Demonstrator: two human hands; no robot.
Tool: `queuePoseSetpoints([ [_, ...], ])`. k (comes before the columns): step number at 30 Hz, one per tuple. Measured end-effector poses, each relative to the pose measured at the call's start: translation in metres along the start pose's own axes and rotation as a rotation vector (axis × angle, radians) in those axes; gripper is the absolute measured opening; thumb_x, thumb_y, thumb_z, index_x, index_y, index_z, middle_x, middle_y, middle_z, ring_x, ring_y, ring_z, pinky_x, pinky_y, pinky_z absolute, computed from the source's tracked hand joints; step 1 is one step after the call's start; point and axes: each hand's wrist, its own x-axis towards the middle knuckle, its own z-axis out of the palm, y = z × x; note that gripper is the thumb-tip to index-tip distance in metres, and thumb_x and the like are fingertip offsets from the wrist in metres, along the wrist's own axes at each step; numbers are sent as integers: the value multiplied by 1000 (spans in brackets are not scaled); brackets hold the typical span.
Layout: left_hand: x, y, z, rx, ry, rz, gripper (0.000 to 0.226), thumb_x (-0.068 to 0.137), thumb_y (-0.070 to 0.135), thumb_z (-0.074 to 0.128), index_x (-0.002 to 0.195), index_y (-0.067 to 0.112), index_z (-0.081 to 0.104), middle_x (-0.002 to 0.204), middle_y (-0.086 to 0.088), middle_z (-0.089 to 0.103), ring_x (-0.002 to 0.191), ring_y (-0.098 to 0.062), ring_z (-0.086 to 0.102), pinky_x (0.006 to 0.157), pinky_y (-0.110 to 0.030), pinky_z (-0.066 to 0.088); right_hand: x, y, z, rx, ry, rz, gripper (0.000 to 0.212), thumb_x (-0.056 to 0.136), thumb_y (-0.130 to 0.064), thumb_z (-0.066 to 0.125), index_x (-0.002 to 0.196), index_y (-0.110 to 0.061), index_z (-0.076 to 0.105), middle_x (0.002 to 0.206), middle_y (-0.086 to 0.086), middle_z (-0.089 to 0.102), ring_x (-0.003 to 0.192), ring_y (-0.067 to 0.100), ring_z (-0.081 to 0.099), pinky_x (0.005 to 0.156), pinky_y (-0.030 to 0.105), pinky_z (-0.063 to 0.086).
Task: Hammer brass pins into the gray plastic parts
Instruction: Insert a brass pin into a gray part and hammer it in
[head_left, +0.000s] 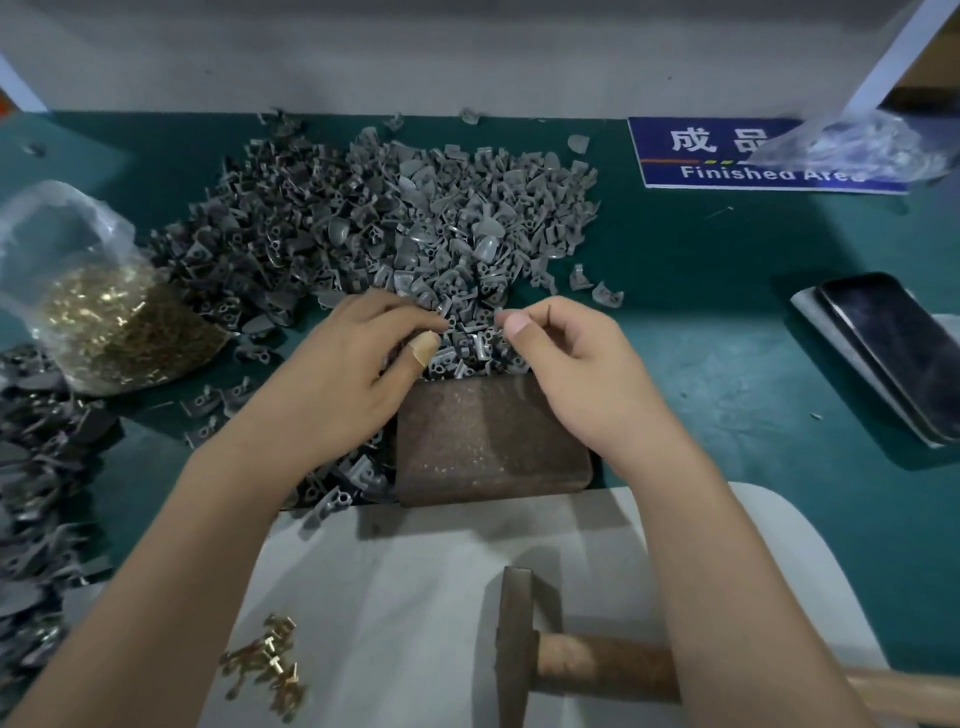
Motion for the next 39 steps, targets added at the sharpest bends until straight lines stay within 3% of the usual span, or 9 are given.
queuePoseSetpoints([
  [3,2,2,-1,6,-20,-12,45,105,42,36,136,23,62,129,2,58,123,-22,52,105,-48,43,-2,-1,4,-36,-38,-25,18,102,-36,58,89,-26,66,109,-1,74,101,16,67,95,36,52],
  [8,3,2,-1,9,-36,-12,47,104,44,33,136,27,62,127,6,58,122,-20,51,105,-48,42,-3,-1,6,-56,-61,-64,19,100,-40,54,93,-27,66,105,4,74,97,24,67,93,49,53],
  [11,3,1,0,1,-36,-16,47,104,45,31,137,28,61,127,7,58,122,-19,51,105,-48,43,-1,-1,7,21,56,-81,19,102,-35,54,94,-23,67,100,9,73,96,25,65,91,41,52],
  [14,3,1,1,-12,-27,-21,47,104,45,32,136,28,62,127,8,58,123,-19,50,106,-48,43,1,3,6,-69,166,-75,18,104,-34,55,93,-25,65,87,-7,69,80,8,61,72,25,49],
  [17,3,1,0,-11,-19,-20,47,104,45,32,136,27,62,126,7,59,123,-18,51,105,-47,43,2,6,5,-99,205,-35,17,104,-32,54,92,-24,64,79,-9,68,76,7,63,75,37,54],
  [20,3,7,0,-26,29,-3,44,104,42,36,134,27,64,128,5,58,125,-19,49,107,-47,42,1,4,6,-107,137,-32,17,104,-32,52,93,-24,64,87,1,72,87,21,70,82,51,57],
  [25,6,20,6,-34,18,112,40,99,25,47,136,26,63,140,7,53,137,-12,39,118,-36,32,1,0,5,-93,129,-47,19,105,-30,50,94,-24,64,94,1,74,91,24,71,88,54,55],
  [32,70,35,6,55,-33,128,50,99,45,55,146,26,50,144,2,51,140,-17,37,118,-39,33,5,0,-7,181,561,5,19,108,-27,45,94,-20,55,87,-2,74,66,16,73,78,43,58],
  [39,129,78,44,244,-182,242,61,102,50,51,156,33,32,165,-6,23,153,-26,17,121,-48,29,8,19,-23,76,825,185,22,104,-39,51,91,-24,59,85,-8,72,77,-2,60,63,16,36],
])
